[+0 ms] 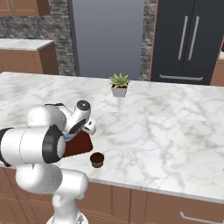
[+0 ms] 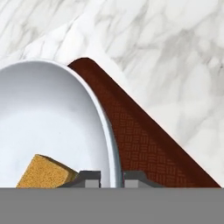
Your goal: Place the bowl with cake and the cupcake onto the tray.
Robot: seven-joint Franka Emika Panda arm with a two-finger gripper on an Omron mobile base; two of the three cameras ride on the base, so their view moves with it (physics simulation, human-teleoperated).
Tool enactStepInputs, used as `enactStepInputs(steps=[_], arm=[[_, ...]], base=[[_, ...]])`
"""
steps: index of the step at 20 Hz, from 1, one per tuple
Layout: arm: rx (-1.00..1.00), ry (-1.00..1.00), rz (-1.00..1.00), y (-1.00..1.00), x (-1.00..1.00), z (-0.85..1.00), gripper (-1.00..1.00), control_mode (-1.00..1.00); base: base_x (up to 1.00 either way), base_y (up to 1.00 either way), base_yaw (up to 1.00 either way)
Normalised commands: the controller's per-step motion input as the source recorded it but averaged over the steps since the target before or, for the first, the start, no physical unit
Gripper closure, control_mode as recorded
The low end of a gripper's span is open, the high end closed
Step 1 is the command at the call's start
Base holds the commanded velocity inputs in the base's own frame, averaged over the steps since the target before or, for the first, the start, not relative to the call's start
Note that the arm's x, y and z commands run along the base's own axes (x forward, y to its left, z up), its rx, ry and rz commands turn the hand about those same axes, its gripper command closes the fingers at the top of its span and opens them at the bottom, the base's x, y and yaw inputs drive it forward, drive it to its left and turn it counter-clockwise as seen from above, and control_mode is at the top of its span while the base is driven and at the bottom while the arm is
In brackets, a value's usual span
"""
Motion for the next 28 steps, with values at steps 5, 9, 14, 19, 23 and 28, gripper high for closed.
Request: enactStepInputs(steps=[5, 9, 14, 19, 23, 28], arm=[[0.00, 0.00, -0.07, 0.00, 0.38, -0.03, 1.00, -1.00], [0.00, 0.00, -0.04, 0.01, 0.08, -0.01, -1.00, -1.00], [0.00, 0.00, 0.00, 0.00, 0.00, 0.00, -1.00, -1.00], [0.00, -0.02, 0.00, -0.01, -0.08, 0.21, -1.00, -1.00], [0.00, -0.08, 0.00, -0.07, -0.33, 0.59, -1.00, -1.00], [-0.07, -0.02, 0.00, -0.25, -0.28, 0.26, -1.00, -1.00]], base=[[0.00, 0.00, 0.00], [0.00, 0.00, 0.00], [0.00, 0.00, 0.00], [0.00, 0.00, 0.00], [0.00, 0.00, 0.00], [0.00, 0.00, 0.00]])
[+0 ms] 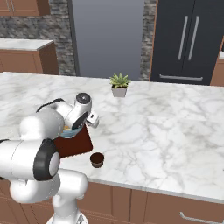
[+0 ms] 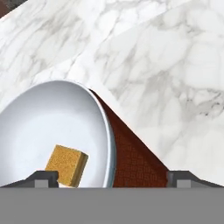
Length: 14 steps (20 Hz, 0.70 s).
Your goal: Place the bowl with cake and the cupcake onto the tray.
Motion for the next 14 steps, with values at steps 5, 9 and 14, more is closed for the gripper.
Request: enactStepInputs(steps=[5, 9, 14], arm=[[-0.13, 0.00, 0.00, -0.32, -0.35, 0.15, -1.00, -1.00], [-0.10, 0.00, 0.00, -0.34, -0.33, 0.02, -1.00, -1.00], [-0.09, 0.00, 0.00, -0.40, -0.35, 0.00, -1.00, -1.00]], base=[[0.00, 0.00, 0.00], [0.00, 0.00, 0.00], [0.00, 0.00, 0.00]])
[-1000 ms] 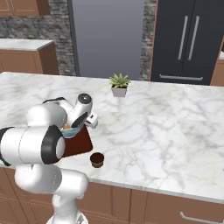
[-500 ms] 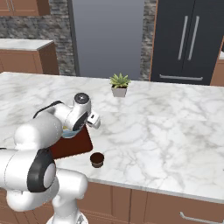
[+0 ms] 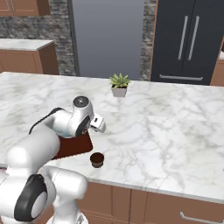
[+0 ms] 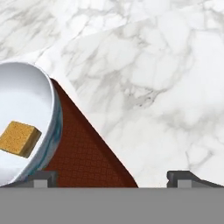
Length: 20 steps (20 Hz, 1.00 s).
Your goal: Place the bowl with cake and the cupcake onto the tray.
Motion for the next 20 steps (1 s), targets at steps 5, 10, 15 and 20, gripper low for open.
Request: enactStepInputs(steps=[5, 10, 15, 20], arm=[[-0.05, 0.00, 0.01, -0.39, -0.40, 0.00, -1.00, -1.00], [-0.03, 0.01, 0.04, -0.18, -0.39, -0.12, -1.00, -1.00], [-0.06, 0.06, 0.05, -0.07, -0.35, -0.28, -1.00, -1.00], [-0.12, 0.06, 0.05, -0.10, -0.31, -0.25, -1.00, -1.00]], base=[[0.00, 0.00, 0.00], [0.00, 0.00, 0.00], [0.00, 0.00, 0.00], [0.00, 0.00, 0.00]])
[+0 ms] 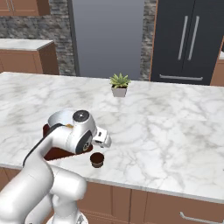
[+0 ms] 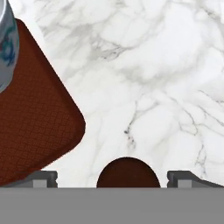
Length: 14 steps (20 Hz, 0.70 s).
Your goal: Place the bowl with cake and the cupcake onto the tray.
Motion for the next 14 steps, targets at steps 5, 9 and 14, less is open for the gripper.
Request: enactStepInputs(steps=[5, 9, 14], arm=[[-0.05, 0.02, 0.07, -0.16, -0.22, -0.27, -1.00, -1.00], [0.00, 0.00, 0.06, -0.13, -0.17, -0.41, -1.00, -1.00], [0.00, 0.00, 0.05, 0.00, -0.05, -0.46, -1.00, -1.00]], base=[[0.00, 0.00, 0.00], [0.00, 0.00, 0.00], [0.00, 0.00, 0.00]])
